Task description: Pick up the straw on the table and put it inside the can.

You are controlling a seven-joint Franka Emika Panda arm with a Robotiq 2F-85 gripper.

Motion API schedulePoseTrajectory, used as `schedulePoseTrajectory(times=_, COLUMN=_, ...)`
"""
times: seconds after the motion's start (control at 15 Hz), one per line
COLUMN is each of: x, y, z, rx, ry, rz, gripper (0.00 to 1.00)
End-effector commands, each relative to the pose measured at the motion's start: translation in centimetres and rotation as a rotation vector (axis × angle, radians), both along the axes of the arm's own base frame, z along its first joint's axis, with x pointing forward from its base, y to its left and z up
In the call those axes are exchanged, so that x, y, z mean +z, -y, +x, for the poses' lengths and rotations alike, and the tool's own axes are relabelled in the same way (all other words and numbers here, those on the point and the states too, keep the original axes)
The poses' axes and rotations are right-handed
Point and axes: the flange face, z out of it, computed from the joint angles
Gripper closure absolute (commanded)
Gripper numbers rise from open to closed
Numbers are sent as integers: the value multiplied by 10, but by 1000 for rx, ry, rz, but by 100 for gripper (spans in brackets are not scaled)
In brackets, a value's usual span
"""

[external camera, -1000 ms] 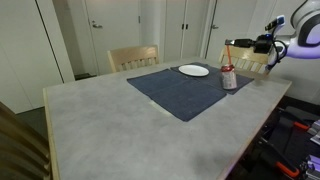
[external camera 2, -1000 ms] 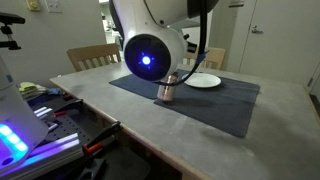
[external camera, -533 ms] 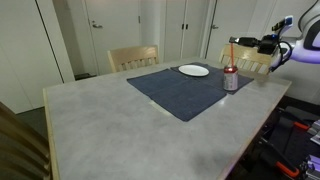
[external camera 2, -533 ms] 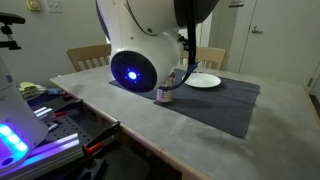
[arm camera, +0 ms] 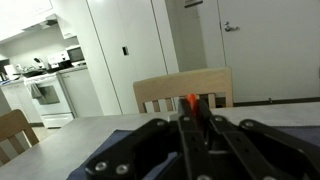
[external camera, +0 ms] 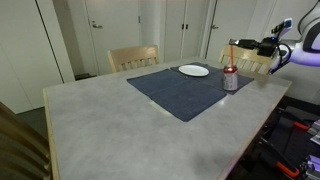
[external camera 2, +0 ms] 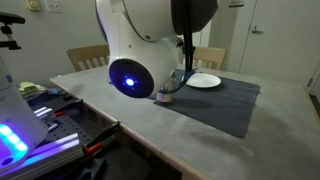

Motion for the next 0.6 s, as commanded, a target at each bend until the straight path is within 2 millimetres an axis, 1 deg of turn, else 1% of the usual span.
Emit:
schedulePoseTrajectory(times=0.0, x=-8, y=1, z=-4, rx=-14, ry=4, rz=-8, gripper=63)
schedulePoseTrajectory(times=0.2, x=-10, y=2, z=-6, rx=-15, ry=-6, rz=-7, gripper=40)
schedulePoseTrajectory(times=0.33, x=-10, y=2, z=-7, rx=-15, ry=-13, rz=-8, gripper=28)
schedulePoseTrajectory(times=0.53, x=-7, y=3, z=-8, rx=-16, ry=-29, rz=-7, gripper=6)
